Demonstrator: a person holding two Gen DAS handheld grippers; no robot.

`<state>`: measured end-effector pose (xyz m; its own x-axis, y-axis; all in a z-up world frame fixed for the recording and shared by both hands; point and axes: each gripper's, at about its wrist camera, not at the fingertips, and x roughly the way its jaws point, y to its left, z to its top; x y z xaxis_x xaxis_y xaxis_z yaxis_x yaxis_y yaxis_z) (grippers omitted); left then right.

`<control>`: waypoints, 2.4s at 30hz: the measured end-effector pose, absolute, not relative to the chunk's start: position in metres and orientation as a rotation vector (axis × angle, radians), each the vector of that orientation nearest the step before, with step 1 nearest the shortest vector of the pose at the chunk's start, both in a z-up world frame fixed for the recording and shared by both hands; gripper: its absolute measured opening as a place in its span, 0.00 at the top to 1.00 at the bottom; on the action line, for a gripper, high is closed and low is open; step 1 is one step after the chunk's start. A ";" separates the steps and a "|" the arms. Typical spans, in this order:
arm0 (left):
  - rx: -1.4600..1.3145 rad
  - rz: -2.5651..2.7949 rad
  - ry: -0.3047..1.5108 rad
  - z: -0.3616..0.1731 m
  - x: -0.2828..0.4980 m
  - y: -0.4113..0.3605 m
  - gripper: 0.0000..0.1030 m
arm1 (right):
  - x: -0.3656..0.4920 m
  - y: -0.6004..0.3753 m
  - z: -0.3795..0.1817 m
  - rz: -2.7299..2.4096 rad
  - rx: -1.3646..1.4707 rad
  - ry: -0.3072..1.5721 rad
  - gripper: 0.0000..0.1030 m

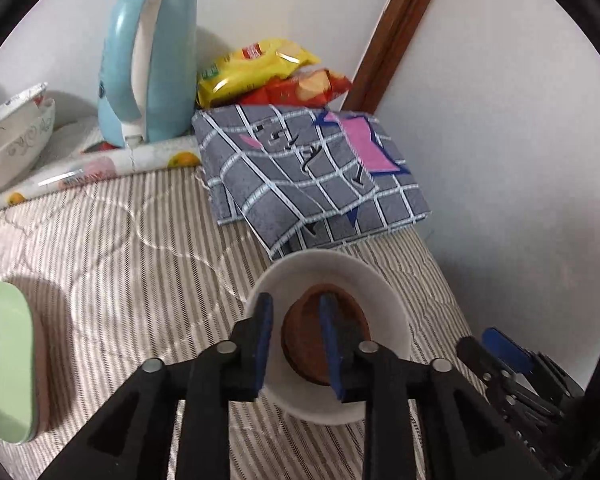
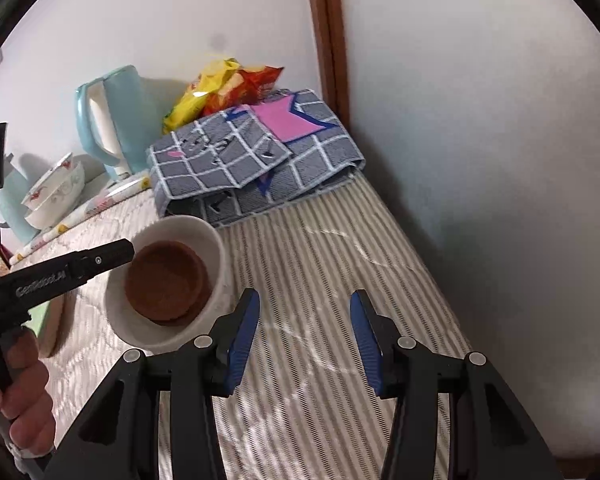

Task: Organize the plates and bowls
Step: 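Grasp the white bowl rim with the left gripper while the right gripper grasps the rim too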

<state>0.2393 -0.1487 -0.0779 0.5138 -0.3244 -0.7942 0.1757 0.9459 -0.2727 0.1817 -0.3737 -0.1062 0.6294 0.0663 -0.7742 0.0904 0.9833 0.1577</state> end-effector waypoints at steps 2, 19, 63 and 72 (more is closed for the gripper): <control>-0.165 -0.279 0.982 -0.075 0.239 -0.142 0.74 | 0.187 -0.366 -0.103 0.012 0.190 0.889 0.54; -0.155 -0.252 1.104 -0.114 0.255 -0.130 0.74 | 0.235 -0.329 -0.137 0.071 0.154 1.049 0.75; -0.153 -0.258 1.122 -0.142 0.262 -0.147 0.90 | 0.234 -0.319 -0.150 0.029 0.200 1.041 0.88; -0.158 -0.245 1.110 -0.129 0.245 -0.134 0.90 | 0.220 -0.312 -0.140 0.024 0.203 1.022 0.88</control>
<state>0.2451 -0.1339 -0.1285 0.4214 -0.2736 -0.8646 0.1162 0.9618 -0.2477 0.2201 -0.3122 -0.1403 0.5233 0.1143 -0.8444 0.0748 0.9810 0.1791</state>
